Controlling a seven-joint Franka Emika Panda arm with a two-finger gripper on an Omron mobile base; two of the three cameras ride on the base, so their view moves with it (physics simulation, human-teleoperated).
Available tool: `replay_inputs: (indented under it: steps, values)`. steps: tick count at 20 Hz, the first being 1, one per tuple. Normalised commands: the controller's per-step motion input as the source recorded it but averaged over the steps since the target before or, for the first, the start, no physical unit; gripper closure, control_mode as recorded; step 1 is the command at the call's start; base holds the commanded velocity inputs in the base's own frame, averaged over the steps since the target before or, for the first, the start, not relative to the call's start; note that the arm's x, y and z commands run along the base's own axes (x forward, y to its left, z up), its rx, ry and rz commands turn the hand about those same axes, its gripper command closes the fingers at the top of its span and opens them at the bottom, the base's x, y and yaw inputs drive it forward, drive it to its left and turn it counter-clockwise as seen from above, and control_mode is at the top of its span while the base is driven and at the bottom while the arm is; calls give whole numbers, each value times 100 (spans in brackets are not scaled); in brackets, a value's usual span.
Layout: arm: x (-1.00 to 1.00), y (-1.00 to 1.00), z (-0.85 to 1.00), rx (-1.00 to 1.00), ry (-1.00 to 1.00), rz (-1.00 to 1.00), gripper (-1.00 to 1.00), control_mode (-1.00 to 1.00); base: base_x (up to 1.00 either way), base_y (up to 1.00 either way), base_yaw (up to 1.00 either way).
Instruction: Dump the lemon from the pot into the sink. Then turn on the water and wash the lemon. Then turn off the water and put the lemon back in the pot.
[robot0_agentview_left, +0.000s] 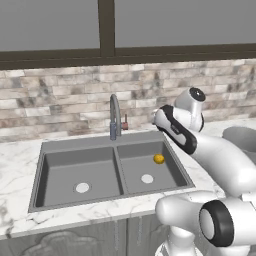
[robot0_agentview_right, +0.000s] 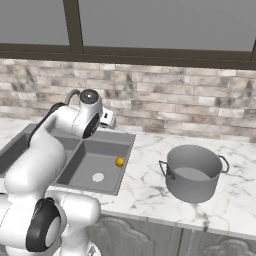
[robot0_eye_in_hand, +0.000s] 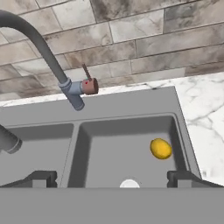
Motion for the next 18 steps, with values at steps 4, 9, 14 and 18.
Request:
replay_inputs:
  steps: [4, 9, 14, 18]
  values:
    - [32, 10, -12, 0, 0, 0, -100, -100, 0, 0, 0]
    - [19, 23, -16, 1, 0, 3, -100, -100, 0, 0, 0]
    - [22, 18, -17, 3, 0, 6, -100, -100, 0, 0, 0]
    - [25, 11, -15, 4, 0, 7, -100, -100, 0, 0, 0]
